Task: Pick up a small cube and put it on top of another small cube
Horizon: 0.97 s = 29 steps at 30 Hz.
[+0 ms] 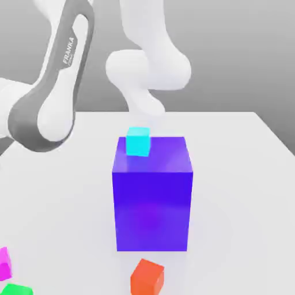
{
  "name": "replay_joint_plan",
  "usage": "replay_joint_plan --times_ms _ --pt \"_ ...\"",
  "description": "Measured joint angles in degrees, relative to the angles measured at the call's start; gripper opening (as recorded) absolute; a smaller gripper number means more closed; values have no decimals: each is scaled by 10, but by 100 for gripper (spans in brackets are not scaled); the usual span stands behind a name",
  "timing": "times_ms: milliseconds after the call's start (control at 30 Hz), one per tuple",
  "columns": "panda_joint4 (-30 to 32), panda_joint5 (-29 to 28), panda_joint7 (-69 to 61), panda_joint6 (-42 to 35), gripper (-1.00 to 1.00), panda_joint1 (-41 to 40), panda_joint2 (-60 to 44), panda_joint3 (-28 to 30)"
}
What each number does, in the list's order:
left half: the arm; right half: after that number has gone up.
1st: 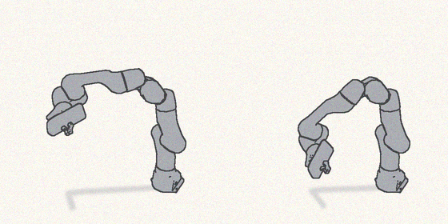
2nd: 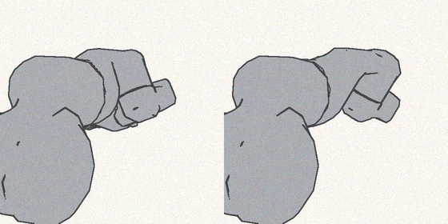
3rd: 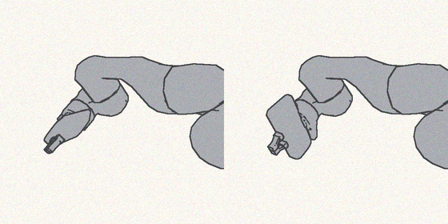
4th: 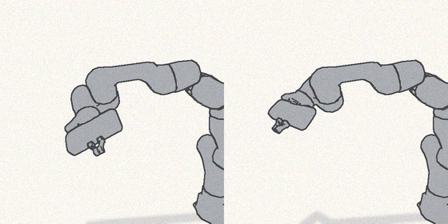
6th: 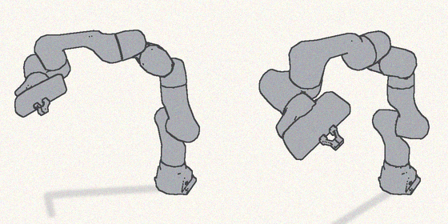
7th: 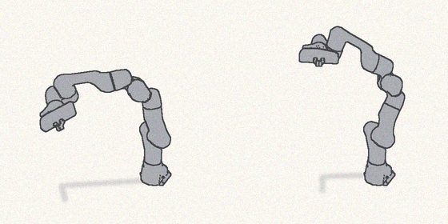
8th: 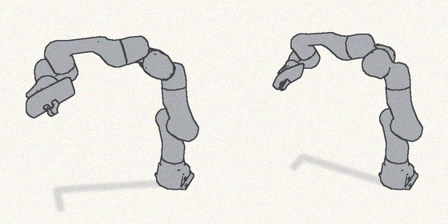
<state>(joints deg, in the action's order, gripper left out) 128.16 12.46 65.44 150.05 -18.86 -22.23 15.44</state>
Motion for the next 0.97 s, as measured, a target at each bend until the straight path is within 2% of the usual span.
replay_joint_plan --times_ms 133,167,367,533,700,833,867,967 --pt "-17 33 -18 56 0 -27 -83 -27" --pt "-20 38 -21 65 -100 -32 -96 -32" --pt "-22 41 -23 70 -100 -34 -102 -35" --pt "-4 7 2 12 -100 -10 -25 -4" --pt "-70 -29 90 -74 -100 63 -2 -9" --pt "-92 -13 96 -39 -100 71 -59 -25" --pt "-93 -9 94 -29 100 70 -71 -28" --pt "-93 -9 94 -29 100 70 -71 -28"
